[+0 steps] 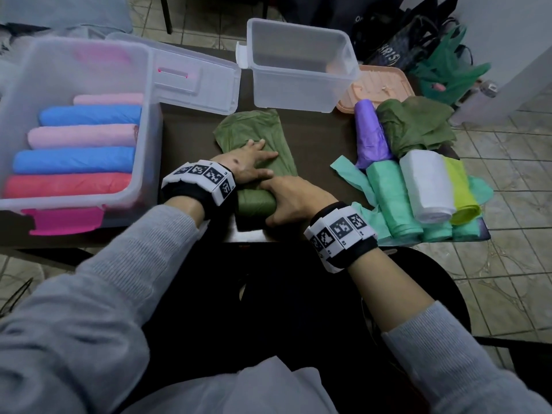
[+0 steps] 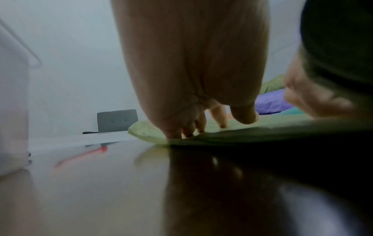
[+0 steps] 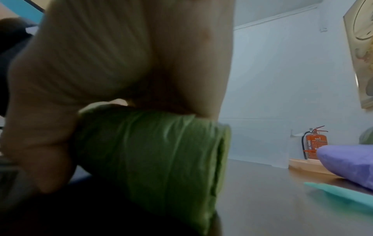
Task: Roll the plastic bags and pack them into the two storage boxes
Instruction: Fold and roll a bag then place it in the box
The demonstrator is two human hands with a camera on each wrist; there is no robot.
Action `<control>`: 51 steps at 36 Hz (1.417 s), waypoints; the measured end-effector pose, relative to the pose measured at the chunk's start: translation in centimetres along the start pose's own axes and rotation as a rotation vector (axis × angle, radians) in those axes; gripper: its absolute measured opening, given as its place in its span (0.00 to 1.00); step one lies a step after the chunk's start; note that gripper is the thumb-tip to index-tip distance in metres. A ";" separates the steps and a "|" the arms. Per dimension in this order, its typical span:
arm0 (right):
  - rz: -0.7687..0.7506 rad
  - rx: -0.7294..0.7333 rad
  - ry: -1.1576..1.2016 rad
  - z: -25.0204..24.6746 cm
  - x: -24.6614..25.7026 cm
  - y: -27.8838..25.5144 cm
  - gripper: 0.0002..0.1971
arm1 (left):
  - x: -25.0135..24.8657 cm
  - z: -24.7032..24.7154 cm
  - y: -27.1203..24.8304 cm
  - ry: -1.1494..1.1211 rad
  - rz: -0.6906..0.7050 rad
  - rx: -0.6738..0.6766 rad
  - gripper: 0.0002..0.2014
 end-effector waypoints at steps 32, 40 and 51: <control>-0.056 -0.025 -0.019 0.8 1.3 0.3 0.26 | 4.9 -4.0 -0.5 -0.744 -0.548 -0.436 0.07; -0.044 0.014 0.009 0.5 1.4 0.5 0.25 | 2.9 -3.7 -1.2 -1.122 -0.470 -0.214 0.14; -0.027 0.004 0.050 0.3 1.2 0.2 0.25 | 3.9 -8.0 -0.1 -1.419 -0.314 -0.661 0.06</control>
Point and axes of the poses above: each hand's wrist, its own y-axis towards the middle knuckle, its own z-axis out of the palm, x = y × z, the point moved 6 cm from there along y, towards the middle knuckle, and after that the axes turned 5 degrees about z, right-handed, at the moved point
